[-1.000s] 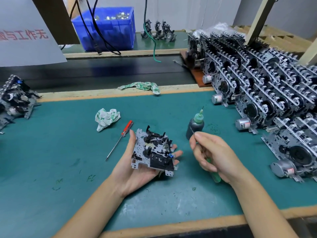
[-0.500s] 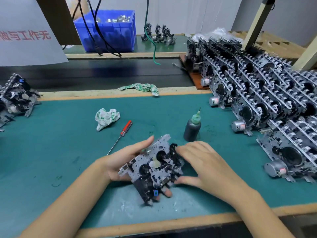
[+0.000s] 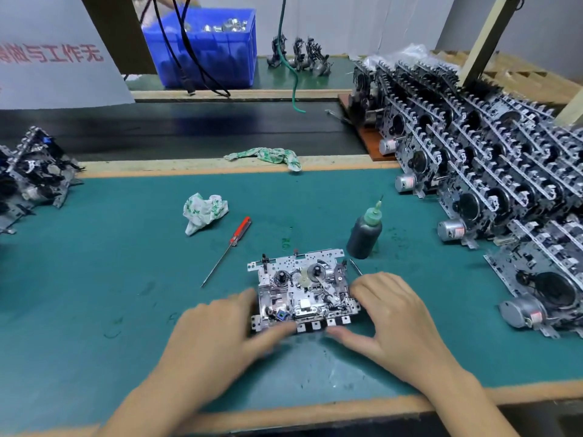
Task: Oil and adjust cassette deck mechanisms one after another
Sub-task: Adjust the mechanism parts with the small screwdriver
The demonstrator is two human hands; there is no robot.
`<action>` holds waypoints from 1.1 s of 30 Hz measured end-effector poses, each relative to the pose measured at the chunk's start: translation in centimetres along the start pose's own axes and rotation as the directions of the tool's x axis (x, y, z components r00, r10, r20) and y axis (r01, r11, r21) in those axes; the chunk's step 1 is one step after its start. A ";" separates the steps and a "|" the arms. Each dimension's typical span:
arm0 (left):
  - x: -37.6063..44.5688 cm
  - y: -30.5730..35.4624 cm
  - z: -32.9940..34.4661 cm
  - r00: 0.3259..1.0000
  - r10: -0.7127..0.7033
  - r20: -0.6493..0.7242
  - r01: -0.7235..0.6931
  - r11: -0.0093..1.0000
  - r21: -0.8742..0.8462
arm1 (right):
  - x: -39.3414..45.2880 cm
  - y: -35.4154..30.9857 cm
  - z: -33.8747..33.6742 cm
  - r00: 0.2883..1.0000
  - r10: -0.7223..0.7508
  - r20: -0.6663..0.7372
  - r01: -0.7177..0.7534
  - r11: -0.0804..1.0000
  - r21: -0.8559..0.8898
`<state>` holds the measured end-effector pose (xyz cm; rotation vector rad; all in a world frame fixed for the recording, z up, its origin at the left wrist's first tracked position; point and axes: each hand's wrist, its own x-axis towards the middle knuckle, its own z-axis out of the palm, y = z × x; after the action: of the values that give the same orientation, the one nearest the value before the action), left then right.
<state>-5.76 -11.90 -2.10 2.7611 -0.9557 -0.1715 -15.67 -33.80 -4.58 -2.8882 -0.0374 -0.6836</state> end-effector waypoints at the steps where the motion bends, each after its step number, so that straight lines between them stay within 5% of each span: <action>1: -0.4 0.5 0.5 1.000 0.009 0.009 -0.010 0.996 0.090 | 0.0 0.0 0.0 1.000 -0.008 -0.005 0.008 1.000 -0.005; 6: -0.5 1.6 1.4 0.985 -0.045 -0.166 0.070 0.986 0.149 | 0.0 -0.1 0.3 0.997 -0.034 -0.069 0.031 0.998 -0.045; 11: 0.0 1.3 2.4 0.921 0.093 -0.377 -0.069 0.995 0.078 | -0.4 -0.2 0.3 0.998 -0.041 -0.055 0.041 0.999 0.007; 19: 0.4 0.0 2.4 0.895 0.239 -0.376 -0.224 0.971 0.086 | -0.6 -0.5 0.8 0.998 0.004 -0.067 -0.008 0.998 -0.062; 25: 0.5 1.0 2.6 0.899 0.115 -0.423 -0.108 0.993 0.040 | -0.7 -0.5 0.8 1.000 0.022 -0.013 -0.022 1.000 0.009; 33: 0.8 0.7 2.5 0.879 0.207 -0.430 -0.187 0.978 0.090 | -0.6 -0.5 1.0 0.997 0.034 -0.064 -0.036 0.999 -0.037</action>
<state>-5.97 -13.31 -4.42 2.5450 -1.1058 0.4920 -15.86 -33.12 -5.63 -2.8936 0.0349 -0.7764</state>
